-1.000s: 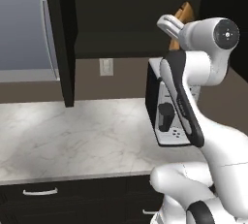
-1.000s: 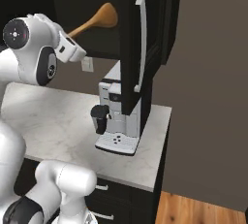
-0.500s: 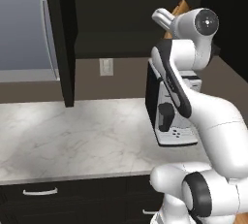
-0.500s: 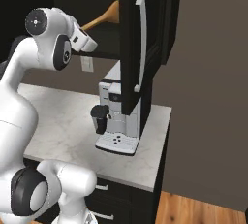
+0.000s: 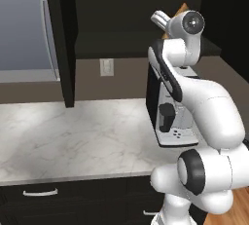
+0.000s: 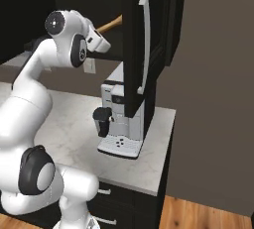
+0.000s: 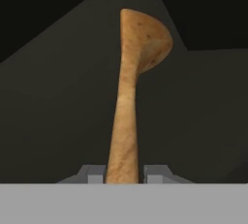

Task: Organize the utensils by type. Pick up the wooden spoons from the counter and place them in the open cabinet. Then pick up the metallic utensils from the counter and place them in the open drawer.

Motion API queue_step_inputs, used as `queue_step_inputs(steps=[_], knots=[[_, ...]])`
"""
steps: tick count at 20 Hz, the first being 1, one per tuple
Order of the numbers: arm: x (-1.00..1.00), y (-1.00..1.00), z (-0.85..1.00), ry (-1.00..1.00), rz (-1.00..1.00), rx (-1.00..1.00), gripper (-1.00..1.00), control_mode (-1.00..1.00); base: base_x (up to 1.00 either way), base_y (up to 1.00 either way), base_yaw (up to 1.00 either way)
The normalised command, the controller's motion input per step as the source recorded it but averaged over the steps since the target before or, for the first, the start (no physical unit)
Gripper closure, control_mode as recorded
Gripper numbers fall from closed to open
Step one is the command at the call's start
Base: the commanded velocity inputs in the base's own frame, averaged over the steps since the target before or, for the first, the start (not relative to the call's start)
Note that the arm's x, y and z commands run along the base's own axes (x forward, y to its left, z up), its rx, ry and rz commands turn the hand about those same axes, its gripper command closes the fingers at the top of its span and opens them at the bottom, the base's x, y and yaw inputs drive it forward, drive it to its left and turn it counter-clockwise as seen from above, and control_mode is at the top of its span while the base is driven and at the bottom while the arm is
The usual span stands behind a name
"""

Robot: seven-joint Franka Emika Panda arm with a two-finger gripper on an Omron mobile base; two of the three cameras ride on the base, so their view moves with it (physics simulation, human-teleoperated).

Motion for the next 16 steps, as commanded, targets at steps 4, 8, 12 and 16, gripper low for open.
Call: queue_step_inputs(steps=[4,8,12,16], knots=[[0.23,-0.26,-0.32,0.0,0.0,0.0,1.0,-1.0,0.0,0.0,0.0],[0.21,-0.29,-0.34,0.0,0.0,0.0,1.0,-1.0,0.0,0.0,0.0],[0.3,-0.3,-0.37,0.01,0.0,0.01,1.0,-1.0,0.0,0.0,0.0],[0.53,-0.3,-0.17,0.01,0.0,0.04,1.0,-1.0,0.0,0.0,0.0]])
